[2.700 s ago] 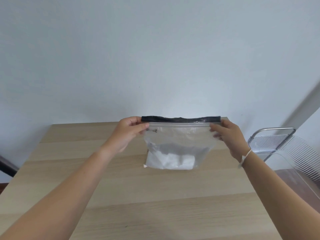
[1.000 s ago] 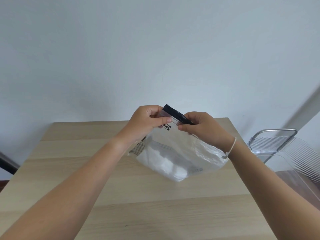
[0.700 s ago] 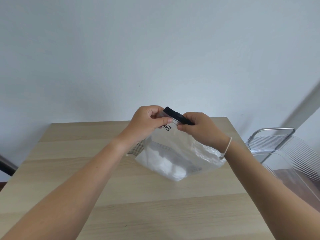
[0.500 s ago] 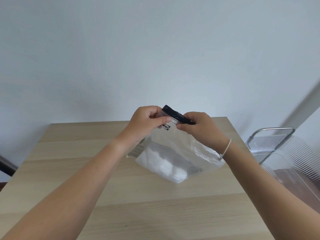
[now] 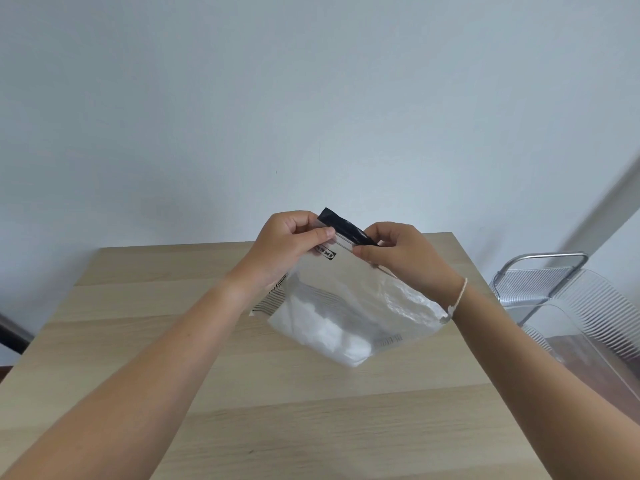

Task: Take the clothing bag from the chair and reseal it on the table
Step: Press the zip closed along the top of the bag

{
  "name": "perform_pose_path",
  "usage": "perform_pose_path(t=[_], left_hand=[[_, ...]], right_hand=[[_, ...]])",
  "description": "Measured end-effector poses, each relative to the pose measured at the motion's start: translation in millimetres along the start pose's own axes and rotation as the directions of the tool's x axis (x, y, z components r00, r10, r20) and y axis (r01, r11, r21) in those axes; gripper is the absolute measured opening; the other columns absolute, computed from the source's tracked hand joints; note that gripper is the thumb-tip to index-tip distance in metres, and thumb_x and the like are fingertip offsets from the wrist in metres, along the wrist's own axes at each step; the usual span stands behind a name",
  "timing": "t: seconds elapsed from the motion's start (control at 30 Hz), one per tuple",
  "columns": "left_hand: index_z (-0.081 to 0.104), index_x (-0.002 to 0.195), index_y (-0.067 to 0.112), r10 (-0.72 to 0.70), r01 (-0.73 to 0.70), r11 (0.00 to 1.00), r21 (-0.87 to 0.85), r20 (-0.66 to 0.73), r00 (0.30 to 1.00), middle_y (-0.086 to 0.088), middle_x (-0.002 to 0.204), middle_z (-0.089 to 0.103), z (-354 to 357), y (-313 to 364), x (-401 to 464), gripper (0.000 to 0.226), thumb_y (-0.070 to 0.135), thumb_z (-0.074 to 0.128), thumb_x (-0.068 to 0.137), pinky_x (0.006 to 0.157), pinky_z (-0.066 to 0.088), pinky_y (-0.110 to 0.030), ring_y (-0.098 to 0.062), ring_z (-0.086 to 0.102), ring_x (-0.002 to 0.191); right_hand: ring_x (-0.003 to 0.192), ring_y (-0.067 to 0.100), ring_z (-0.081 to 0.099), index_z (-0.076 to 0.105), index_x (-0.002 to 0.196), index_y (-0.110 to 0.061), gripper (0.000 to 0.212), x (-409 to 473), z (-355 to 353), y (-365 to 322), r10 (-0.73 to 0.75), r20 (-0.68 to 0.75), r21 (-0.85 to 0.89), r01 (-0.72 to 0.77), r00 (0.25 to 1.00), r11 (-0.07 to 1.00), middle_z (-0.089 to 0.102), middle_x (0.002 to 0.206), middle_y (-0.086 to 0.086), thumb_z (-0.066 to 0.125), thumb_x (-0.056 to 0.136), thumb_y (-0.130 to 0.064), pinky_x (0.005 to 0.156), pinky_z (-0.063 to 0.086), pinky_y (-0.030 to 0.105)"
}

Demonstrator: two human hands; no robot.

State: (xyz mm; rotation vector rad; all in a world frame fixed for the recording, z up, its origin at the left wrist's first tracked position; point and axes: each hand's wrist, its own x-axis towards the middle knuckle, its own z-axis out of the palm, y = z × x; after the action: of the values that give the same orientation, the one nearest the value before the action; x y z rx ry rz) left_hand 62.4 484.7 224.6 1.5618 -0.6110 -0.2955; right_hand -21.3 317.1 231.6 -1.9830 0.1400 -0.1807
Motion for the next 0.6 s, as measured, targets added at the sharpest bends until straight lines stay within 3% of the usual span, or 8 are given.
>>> perform_pose_path(t=[0.23,0.37,0.6], left_hand=[[0.067,0.070,0.004,0.005,-0.004,1.000,-0.031,0.013,1.000,0.004,0.060,0.069,-1.2,1.5,1.0,0.012,0.000,0.063,0.080,0.061,0.051,-0.016,-0.006,0.061,0.058],[0.067,0.072,0.001,0.006,-0.006,1.000,-0.021,0.030,1.000,0.005,0.060,0.070,-1.7,0.7,1.0,0.009,-0.001,0.063,0.080,0.061,0.050,-0.016,-0.006,0.062,0.059],[0.071,0.078,0.020,-0.105,0.095,0.993,0.070,0.155,0.982,0.008,0.069,0.071,-7.1,-0.6,2.8,0.011,0.011,0.066,0.081,0.063,0.053,-0.018,-0.005,0.064,0.066]], right_hand=[[0.045,0.006,0.040,0.063,0.072,-0.010,0.008,1.6,-0.3,-3.4,0.008,-0.034,-0.043,-0.010,0.999,0.999,0.051,0.054,-0.001,0.068,0.078,-0.014,0.044,0.032,0.009],[0.047,0.009,0.038,0.059,0.063,-0.017,0.018,4.4,1.5,-1.8,-0.021,-0.049,-0.102,0.016,0.999,0.995,0.049,0.054,-0.001,0.067,0.078,-0.012,0.046,0.031,0.014],[0.050,0.011,0.038,0.064,0.068,-0.016,0.011,5.2,3.1,2.5,-0.011,-0.028,-0.066,0.009,1.000,0.998,0.048,0.053,-0.001,0.069,0.077,-0.016,0.049,0.031,0.018]])
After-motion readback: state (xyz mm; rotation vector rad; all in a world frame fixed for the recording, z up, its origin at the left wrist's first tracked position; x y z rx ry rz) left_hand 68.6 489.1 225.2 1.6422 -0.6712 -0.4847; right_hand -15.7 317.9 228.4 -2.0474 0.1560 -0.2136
